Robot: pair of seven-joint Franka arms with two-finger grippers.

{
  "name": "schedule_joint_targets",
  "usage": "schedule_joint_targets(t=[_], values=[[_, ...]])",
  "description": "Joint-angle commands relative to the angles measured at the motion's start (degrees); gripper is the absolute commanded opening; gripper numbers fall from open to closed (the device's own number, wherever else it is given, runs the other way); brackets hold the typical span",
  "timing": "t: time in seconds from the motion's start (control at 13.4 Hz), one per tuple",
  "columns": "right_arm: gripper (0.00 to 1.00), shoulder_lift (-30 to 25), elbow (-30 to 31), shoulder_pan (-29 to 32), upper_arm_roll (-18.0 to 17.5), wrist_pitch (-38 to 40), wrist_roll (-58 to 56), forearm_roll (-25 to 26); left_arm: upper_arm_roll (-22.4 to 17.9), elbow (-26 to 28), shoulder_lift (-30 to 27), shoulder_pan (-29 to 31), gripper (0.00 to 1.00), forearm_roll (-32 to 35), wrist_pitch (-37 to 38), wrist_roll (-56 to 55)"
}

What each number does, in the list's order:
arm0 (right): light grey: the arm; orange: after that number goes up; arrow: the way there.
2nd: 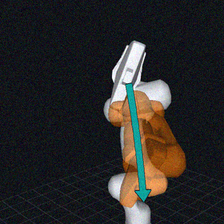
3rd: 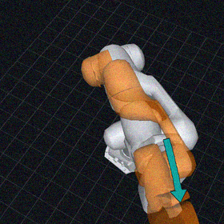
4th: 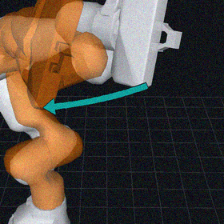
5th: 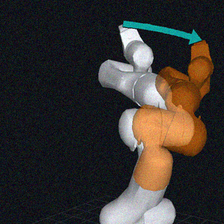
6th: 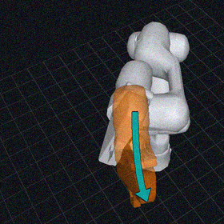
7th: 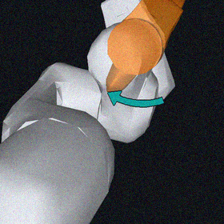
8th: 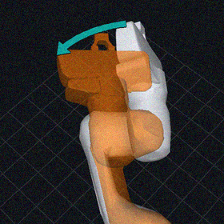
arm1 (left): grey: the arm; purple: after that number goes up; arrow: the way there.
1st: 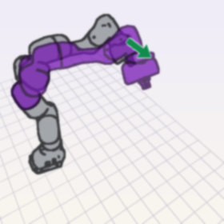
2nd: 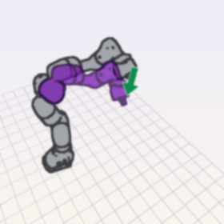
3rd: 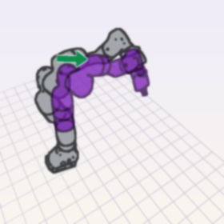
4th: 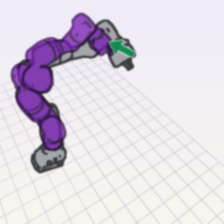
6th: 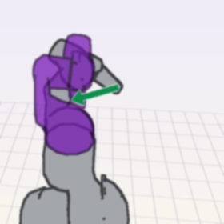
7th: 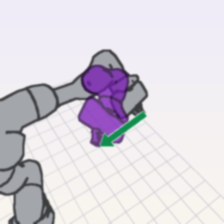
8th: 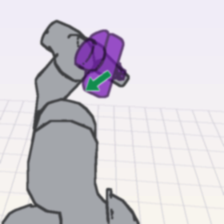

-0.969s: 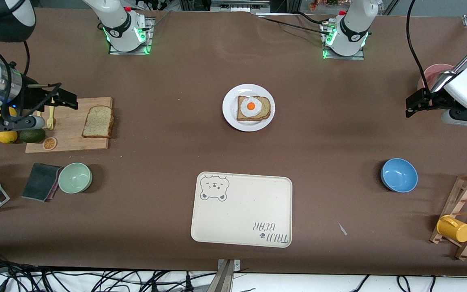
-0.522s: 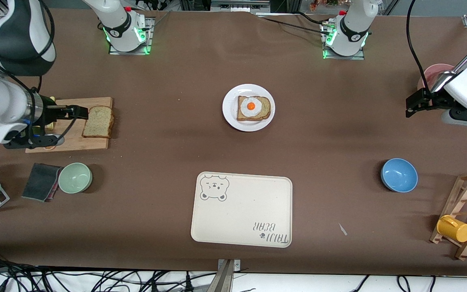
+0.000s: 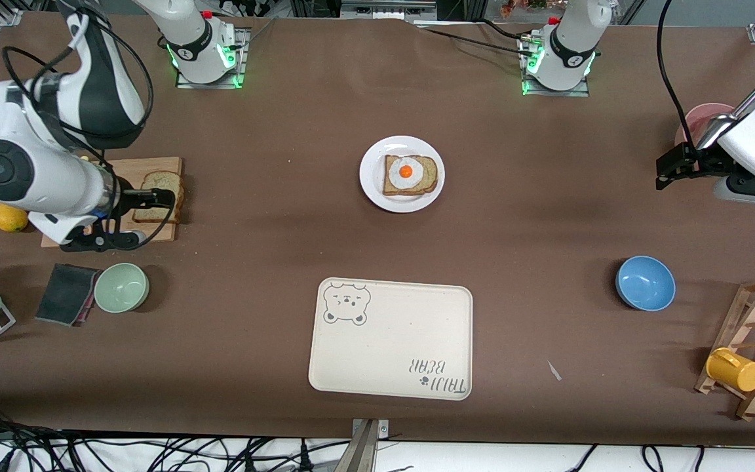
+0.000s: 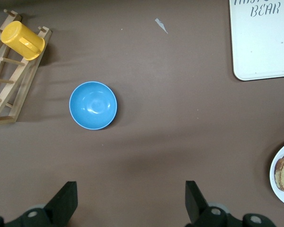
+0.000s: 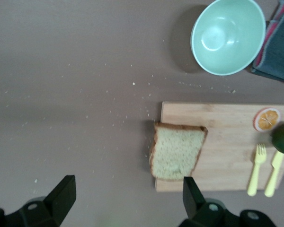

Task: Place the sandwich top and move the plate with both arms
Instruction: 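Lower the right gripper and close it on the bread slice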

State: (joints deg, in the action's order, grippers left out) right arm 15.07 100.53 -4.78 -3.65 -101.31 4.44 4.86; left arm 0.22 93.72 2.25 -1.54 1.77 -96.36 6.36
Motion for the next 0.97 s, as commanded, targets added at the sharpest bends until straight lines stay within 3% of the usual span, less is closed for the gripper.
schedule_joint_targets(t=[0.0, 0.3, 0.37, 0.52, 0.89], values=[[0.99, -2.4, 9.2, 0.1, 0.0, -8.4, 1.4, 2.2, -0.2, -1.4, 0.4, -0.5, 1.00, -0.5, 1.2, 1.0], [0.99, -2.4, 16.0, 0.0, 0.0, -15.4, 4.2, 2.6, 0.8, -1.6, 0.4, -0.7, 1.00, -0.5, 1.2, 0.8], [0.99, -1.6, 16.4, -0.1, -0.2, -15.6, 6.4, 3.9, 0.9, -1.6, 0.3, -0.7, 1.00, -0.5, 1.2, 0.8], [0.98, 0.3, 17.3, -0.3, -1.9, -16.7, 16.3, 13.1, 0.8, -1.6, 0.4, -0.6, 1.00, -0.5, 1.2, 0.8], [0.98, 1.2, 21.5, -0.3, -2.3, -22.3, 22.2, 14.7, 0.8, -1.5, 0.4, -0.1, 1.00, -0.5, 1.5, 1.1]])
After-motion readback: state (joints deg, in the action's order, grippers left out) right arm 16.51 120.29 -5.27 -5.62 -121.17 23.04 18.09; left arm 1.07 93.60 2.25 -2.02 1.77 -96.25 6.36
